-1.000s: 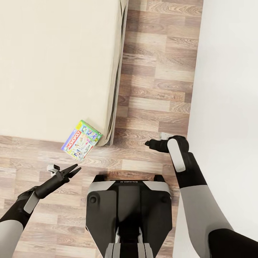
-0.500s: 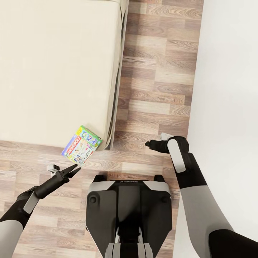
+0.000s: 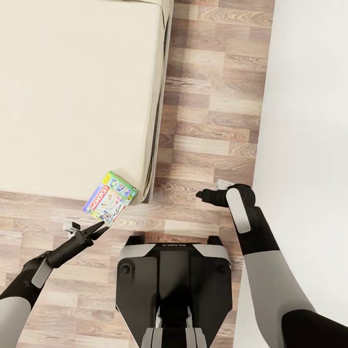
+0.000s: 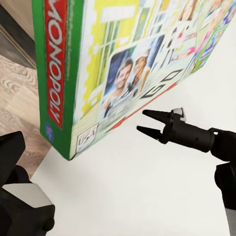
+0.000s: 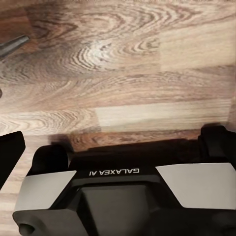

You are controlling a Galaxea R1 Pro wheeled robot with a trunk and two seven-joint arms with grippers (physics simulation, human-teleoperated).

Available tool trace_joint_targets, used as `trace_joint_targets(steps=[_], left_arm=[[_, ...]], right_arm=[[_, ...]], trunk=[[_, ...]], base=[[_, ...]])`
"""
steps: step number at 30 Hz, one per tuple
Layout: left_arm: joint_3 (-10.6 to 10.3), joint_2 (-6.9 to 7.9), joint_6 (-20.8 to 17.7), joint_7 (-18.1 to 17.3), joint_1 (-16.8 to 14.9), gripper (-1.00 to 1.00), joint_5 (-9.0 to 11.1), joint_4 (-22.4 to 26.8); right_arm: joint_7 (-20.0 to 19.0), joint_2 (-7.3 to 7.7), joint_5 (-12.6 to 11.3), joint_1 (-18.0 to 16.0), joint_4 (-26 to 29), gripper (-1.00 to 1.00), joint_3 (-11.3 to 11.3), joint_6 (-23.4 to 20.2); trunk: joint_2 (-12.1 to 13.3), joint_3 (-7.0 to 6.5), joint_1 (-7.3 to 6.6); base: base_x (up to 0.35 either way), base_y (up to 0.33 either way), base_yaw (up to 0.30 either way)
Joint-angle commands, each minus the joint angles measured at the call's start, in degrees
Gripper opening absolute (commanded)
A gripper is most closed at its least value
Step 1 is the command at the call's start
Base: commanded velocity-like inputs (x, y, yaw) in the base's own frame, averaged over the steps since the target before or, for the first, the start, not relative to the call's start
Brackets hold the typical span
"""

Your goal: Put all the toys in the child's room - the three board games (two on the bed and one on the table), the two jigsaw puzzles on the table, and the tennis ball on the table - inside the toy box on the table in the child's room.

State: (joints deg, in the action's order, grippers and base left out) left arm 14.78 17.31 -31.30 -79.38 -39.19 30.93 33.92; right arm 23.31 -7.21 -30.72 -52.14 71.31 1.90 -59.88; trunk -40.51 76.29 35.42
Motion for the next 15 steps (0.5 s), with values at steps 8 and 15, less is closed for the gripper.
trace_joint_targets(steps=[8, 15], left_arm=[[0.1, 0.01, -0.6, -0.2, 0.0, 1.00, 0.1, 0.0], [0.1, 0.01, -0.6, -0.2, 0.0, 1.00, 0.1, -0.1]], right_arm=[[0.6, 0.00, -0.6, 0.0, 0.1, 1.00, 0.0, -0.1], [0.6, 0.00, -0.6, 0.0, 0.0, 1.00, 0.0, -0.1]], trunk=[[-0.1, 0.03, 0.02], [-0.1, 0.03, 0.02]], base=[[0.009, 0.000, 0.000], [0.000, 0.001, 0.000]])
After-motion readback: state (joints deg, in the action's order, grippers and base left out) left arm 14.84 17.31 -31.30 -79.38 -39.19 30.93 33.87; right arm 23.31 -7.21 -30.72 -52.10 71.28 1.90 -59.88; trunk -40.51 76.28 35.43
